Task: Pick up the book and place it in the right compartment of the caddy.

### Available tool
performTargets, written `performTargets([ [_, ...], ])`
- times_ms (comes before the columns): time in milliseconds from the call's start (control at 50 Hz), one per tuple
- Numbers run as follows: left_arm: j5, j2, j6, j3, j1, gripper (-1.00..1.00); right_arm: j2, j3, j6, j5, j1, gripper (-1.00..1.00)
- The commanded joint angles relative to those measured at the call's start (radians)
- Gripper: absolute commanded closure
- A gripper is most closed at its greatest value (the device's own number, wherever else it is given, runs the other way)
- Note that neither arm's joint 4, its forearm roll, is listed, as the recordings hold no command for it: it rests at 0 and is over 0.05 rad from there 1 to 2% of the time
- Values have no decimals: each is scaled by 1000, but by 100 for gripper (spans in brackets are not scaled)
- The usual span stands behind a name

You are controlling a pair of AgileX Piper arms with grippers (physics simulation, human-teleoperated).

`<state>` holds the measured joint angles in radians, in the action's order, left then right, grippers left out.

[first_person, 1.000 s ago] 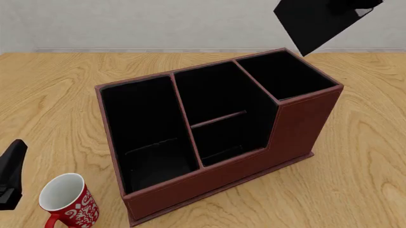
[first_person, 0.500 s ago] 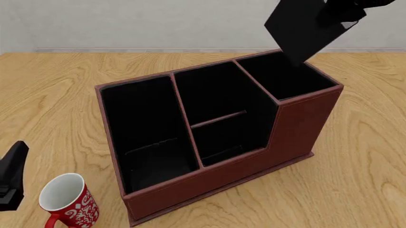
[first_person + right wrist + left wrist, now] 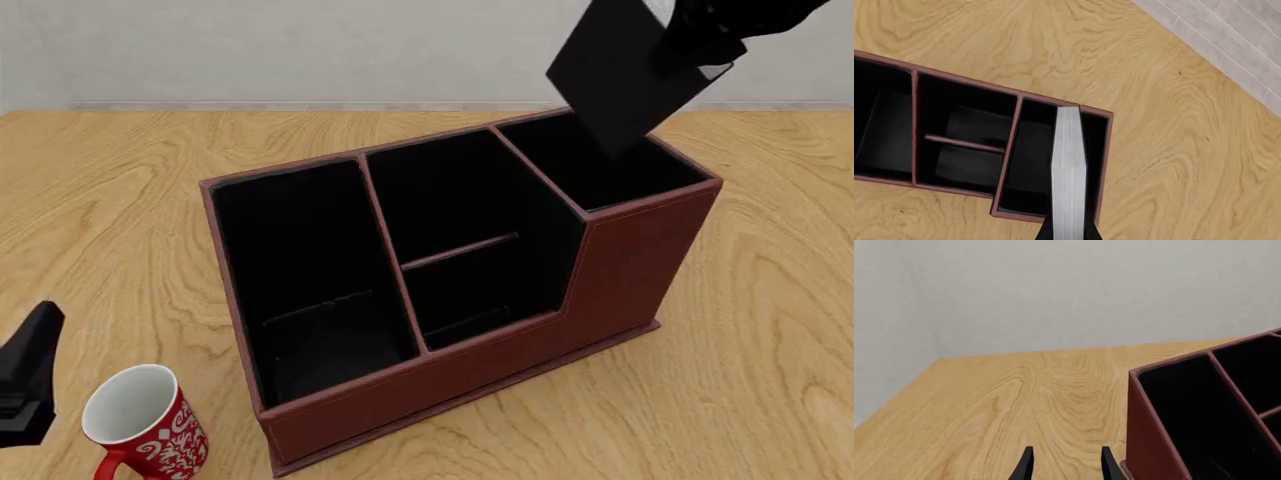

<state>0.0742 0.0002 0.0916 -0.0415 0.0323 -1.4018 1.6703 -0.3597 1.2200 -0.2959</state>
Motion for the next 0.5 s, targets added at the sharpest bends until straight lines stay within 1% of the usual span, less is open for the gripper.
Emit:
performTargets([
  [20, -5, 0, -1, 9, 2, -100, -4, -1, 26, 0, -2, 100],
  [280, 3, 0, 0, 1, 8, -100, -8, -54, -3, 0, 34, 100],
  [500, 10, 0, 2, -7, 5, -100, -23, -45, 5, 0, 22, 100],
])
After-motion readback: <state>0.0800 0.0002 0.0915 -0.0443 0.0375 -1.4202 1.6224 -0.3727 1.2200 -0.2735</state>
